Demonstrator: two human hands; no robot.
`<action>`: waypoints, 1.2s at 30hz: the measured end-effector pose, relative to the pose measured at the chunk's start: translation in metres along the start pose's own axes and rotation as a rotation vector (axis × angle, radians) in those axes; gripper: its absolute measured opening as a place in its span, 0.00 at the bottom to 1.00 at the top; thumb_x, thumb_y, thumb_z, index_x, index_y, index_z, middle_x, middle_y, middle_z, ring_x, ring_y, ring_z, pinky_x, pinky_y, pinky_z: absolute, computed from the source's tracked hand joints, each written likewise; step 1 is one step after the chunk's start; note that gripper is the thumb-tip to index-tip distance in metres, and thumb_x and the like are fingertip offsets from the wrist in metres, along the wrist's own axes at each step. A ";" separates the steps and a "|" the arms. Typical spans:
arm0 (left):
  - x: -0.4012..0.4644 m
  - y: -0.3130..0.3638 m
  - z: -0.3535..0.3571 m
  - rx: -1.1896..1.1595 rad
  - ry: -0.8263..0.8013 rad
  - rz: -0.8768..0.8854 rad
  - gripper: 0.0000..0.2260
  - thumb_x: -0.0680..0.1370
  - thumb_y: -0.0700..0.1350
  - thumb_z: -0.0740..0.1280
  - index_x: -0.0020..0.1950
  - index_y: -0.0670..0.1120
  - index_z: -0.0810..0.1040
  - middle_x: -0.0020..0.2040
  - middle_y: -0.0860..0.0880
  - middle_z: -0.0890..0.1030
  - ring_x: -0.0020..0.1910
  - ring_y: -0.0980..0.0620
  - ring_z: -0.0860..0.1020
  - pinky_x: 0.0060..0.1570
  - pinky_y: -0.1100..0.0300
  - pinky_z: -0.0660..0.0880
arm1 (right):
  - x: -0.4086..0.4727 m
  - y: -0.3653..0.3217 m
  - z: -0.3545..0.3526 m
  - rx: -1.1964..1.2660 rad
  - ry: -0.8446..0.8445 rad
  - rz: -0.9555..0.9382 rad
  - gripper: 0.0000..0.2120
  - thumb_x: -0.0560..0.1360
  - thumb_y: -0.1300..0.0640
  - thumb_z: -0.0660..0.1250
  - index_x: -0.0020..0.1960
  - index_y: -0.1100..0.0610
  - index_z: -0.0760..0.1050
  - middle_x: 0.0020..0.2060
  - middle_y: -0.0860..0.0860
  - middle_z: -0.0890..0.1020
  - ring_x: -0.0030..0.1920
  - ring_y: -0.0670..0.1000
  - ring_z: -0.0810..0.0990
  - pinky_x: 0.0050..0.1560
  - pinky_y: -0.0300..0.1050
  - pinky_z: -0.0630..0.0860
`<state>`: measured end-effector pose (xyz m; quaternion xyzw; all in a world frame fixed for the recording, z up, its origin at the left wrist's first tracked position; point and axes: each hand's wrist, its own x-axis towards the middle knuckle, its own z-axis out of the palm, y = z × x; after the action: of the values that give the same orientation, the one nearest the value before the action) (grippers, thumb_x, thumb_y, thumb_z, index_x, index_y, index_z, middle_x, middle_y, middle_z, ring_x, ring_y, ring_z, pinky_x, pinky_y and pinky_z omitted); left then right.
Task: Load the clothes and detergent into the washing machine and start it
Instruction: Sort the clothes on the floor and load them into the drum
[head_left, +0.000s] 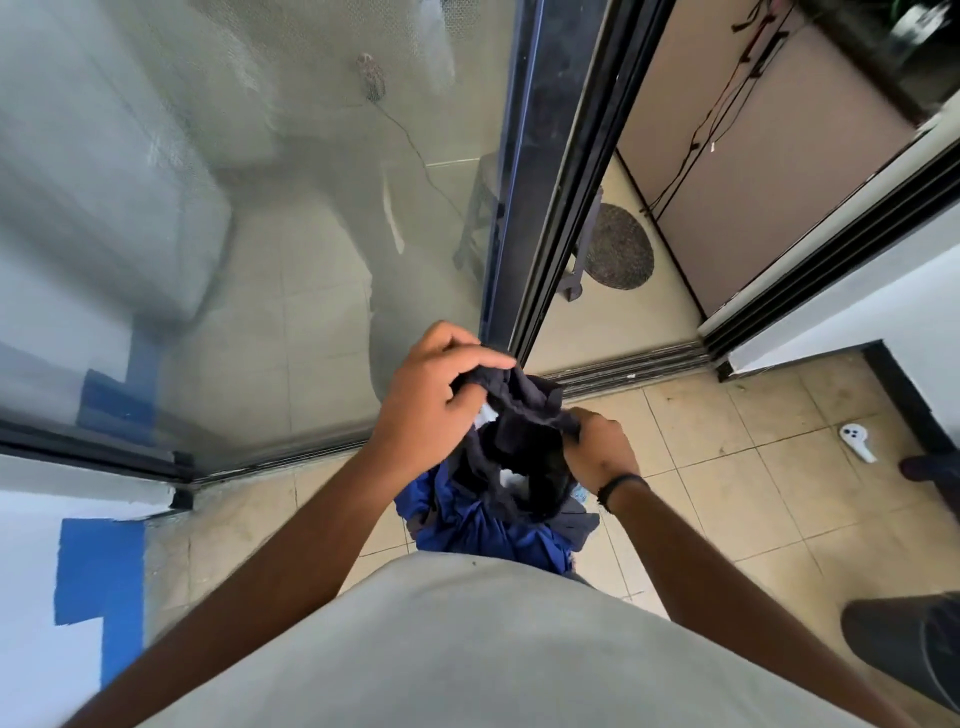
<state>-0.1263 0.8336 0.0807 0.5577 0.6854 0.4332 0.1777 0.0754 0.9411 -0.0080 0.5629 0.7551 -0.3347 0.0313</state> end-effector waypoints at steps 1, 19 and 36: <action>-0.002 -0.008 0.001 -0.017 -0.009 -0.066 0.20 0.73 0.30 0.66 0.56 0.50 0.85 0.50 0.52 0.75 0.43 0.52 0.77 0.41 0.53 0.74 | 0.000 -0.007 -0.004 0.106 0.052 0.010 0.11 0.77 0.61 0.60 0.54 0.54 0.78 0.47 0.60 0.83 0.46 0.62 0.80 0.42 0.46 0.73; 0.006 -0.006 0.016 -0.250 -0.154 -0.279 0.11 0.74 0.35 0.72 0.44 0.53 0.79 0.37 0.55 0.80 0.39 0.55 0.78 0.40 0.59 0.72 | -0.010 -0.056 -0.010 1.019 -0.011 -0.115 0.22 0.67 0.62 0.54 0.54 0.59 0.82 0.40 0.56 0.78 0.41 0.55 0.74 0.43 0.46 0.71; 0.021 -0.024 -0.044 0.110 -0.315 -0.298 0.30 0.63 0.62 0.79 0.64 0.62 0.77 0.57 0.58 0.78 0.55 0.59 0.78 0.57 0.56 0.76 | 0.017 -0.043 -0.029 0.013 0.171 -0.299 0.04 0.70 0.63 0.65 0.43 0.57 0.77 0.38 0.57 0.82 0.42 0.62 0.79 0.37 0.45 0.67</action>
<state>-0.1794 0.8350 0.0918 0.5198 0.7465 0.2717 0.3143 0.0410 0.9649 0.0279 0.4711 0.8281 -0.2913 -0.0865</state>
